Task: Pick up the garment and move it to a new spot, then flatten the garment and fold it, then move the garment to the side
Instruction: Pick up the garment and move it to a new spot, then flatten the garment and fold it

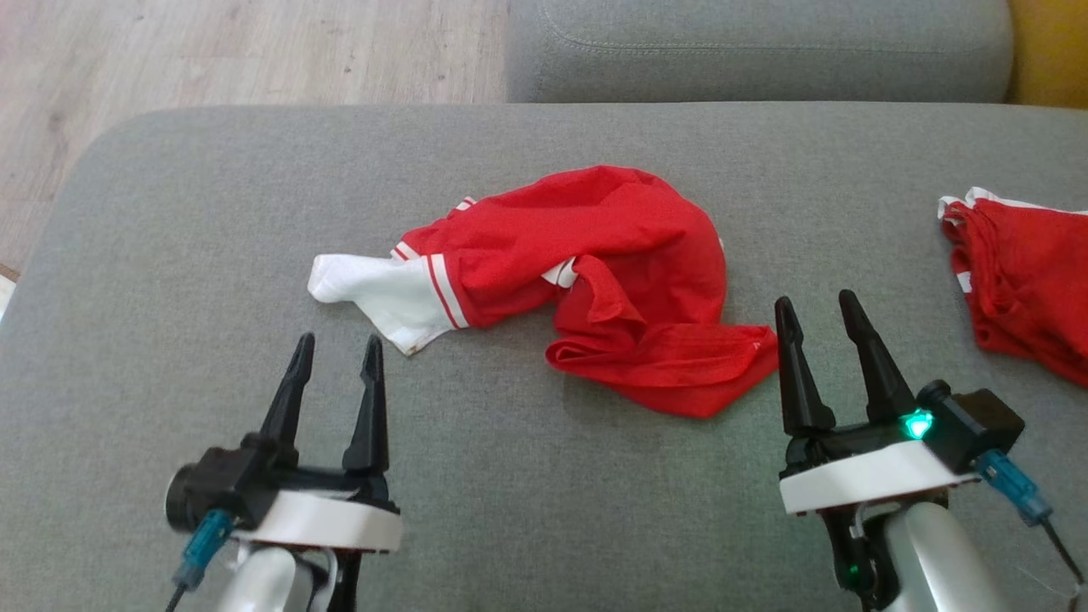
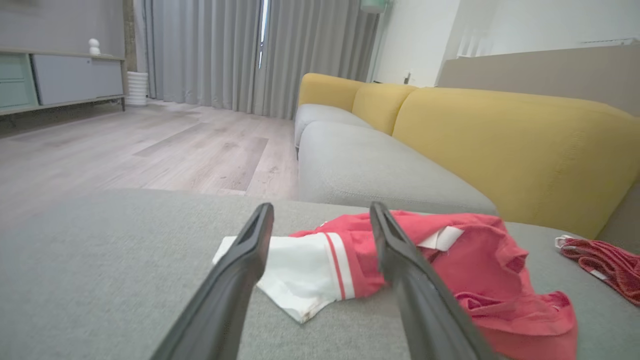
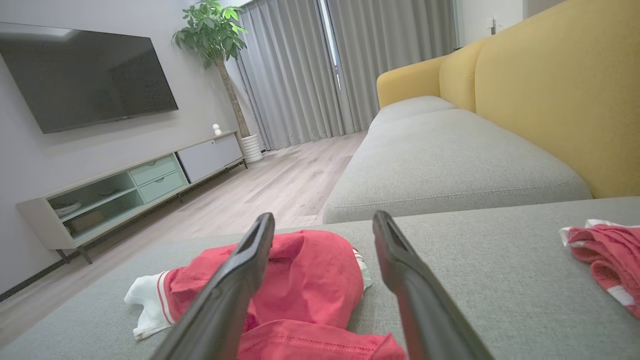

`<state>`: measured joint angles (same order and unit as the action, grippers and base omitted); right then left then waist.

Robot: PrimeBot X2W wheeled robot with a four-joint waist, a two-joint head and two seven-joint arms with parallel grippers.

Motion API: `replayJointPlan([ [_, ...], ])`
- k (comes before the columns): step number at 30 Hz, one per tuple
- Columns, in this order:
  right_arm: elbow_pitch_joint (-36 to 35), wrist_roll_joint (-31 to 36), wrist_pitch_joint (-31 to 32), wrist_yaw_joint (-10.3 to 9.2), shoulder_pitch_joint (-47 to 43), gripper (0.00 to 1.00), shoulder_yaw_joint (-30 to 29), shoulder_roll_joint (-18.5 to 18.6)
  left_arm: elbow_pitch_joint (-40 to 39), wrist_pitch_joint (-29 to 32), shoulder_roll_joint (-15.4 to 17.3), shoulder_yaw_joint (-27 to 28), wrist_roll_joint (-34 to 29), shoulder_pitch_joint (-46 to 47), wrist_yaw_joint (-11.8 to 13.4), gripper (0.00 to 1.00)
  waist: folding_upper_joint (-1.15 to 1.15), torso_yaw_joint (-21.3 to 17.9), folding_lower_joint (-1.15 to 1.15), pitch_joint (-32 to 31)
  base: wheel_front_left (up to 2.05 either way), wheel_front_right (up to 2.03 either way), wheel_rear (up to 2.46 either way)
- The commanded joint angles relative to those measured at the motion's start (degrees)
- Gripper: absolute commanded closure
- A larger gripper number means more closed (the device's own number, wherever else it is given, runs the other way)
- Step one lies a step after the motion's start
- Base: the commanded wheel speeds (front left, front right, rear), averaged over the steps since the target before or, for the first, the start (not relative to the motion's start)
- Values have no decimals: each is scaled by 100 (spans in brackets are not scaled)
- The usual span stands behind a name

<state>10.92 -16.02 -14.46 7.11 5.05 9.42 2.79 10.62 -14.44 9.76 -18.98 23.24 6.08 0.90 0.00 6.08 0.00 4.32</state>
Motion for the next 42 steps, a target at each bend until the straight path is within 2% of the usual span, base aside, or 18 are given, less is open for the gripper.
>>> replayJointPlan([
  [1,-171,55,-54,37,123,0,131,9,-234,-55,3,278,-120,242,-68,0,0,10,0,8,0,0,0],
  [11,102,216,-54,37,299,0,45,9,-284,-55,-347,583,-565,334,-474,0,0,143,0,268,0,0,0],
  [20,1214,450,362,37,847,0,7,9,-89,-55,-545,603,-704,436,-655,0,0,392,0,497,0,0,0],
  [28,2500,1105,716,37,1335,0,-197,9,-8,-55,-641,594,-770,511,-739,0,0,594,0,595,0,0,0],
  [31,2835,1121,813,37,1442,0,-107,9,6,-55,-657,610,-779,514,-757,0,0,622,0,597,0,0,0],
  [32,2906,1103,813,37,1477,58,-63,9,9,-55,-661,623,-782,509,-762,0,0,617,0,593,0,0,0],
  [33,2948,1112,770,37,1508,100,-30,9,13,-55,-664,638,-788,502,-766,0,0,606,0,585,0,0,0],
  [38,3008,1480,487,37,1644,100,-383,25,48,-56,-675,719,-824,470,-777,0,0,477,0,514,0,0,0],
  [41,2932,1824,398,37,1673,100,-802,161,56,-56,-679,744,-840,460,-783,0,0,380,0,454,0,0,0],
  [42,2846,2022,391,37,1678,100,-1159,268,50,-56,-682,755,-846,457,-787,0,0,322,0,423,0,0,0],
])
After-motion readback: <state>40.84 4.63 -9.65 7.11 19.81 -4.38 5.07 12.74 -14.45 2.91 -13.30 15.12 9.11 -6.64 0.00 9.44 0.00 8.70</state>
